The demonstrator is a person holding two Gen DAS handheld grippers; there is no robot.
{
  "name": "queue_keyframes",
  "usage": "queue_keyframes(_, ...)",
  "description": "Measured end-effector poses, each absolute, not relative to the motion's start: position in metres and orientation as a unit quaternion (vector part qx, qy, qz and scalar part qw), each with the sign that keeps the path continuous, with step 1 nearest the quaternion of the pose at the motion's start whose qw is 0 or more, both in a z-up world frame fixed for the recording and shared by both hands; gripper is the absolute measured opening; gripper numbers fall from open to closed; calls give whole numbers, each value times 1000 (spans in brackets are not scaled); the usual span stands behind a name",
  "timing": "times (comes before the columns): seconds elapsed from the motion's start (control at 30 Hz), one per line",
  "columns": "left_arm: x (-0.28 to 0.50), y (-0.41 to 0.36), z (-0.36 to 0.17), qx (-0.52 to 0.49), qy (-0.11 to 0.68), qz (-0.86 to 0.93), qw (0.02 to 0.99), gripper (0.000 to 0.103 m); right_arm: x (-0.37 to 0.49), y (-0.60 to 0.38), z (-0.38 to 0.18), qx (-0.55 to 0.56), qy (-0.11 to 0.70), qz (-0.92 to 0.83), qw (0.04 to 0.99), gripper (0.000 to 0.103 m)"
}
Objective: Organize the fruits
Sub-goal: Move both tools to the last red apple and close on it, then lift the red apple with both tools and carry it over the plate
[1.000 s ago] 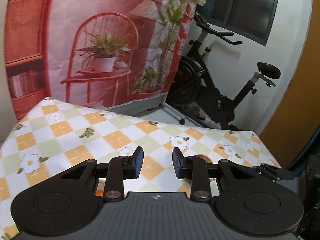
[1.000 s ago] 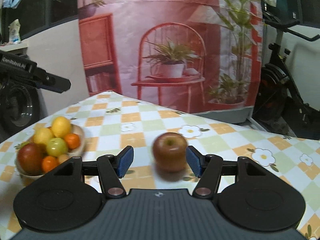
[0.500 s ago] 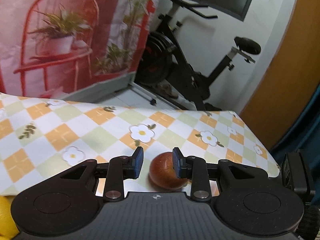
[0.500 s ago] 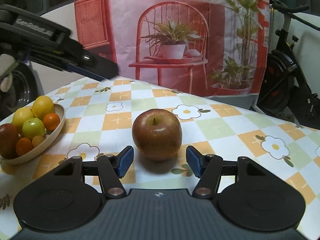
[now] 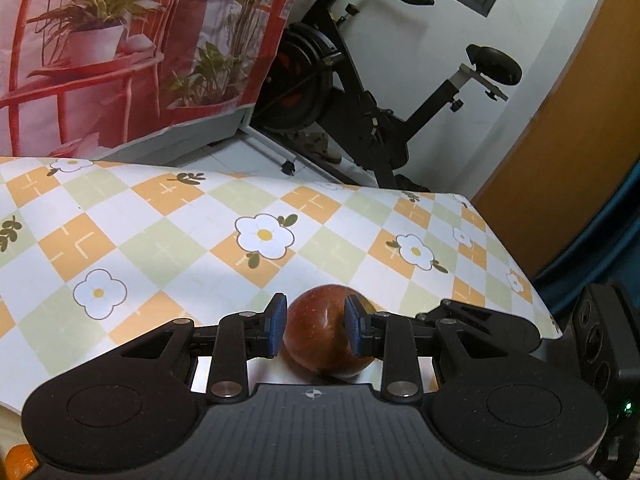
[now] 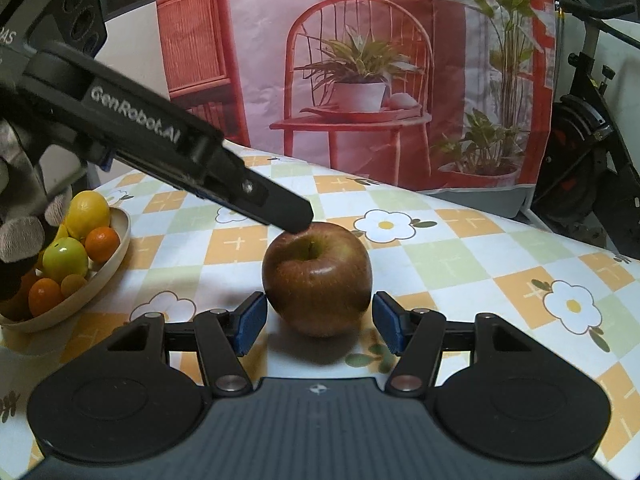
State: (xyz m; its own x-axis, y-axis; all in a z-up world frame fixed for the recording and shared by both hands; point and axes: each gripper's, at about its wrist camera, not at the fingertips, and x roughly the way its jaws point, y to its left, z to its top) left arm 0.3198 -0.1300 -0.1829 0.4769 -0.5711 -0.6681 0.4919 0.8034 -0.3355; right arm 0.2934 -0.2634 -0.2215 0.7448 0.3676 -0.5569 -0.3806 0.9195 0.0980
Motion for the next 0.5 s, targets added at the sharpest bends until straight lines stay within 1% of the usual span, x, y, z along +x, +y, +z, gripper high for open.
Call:
queue_keyframes(0.2, 323, -129, -185, -48, 412, -314, 854, 32, 298, -263, -222, -9, 300, 203, 932, 62)
queue_keyframes(0.27, 323, -129, -184, -48, 412, -317, 853, 28, 298, -263, -223, -7, 300, 203, 932, 62)
queue_keyframes(0.33, 323, -131, -184, -46, 414, -320, 851, 26, 298, -263, -223, -6, 300, 203, 932, 61)
queue_keyframes(0.5, 321, -132, -186, -43, 410, -322, 852, 26, 298, -264, -223, -2, 300, 204, 932, 61)
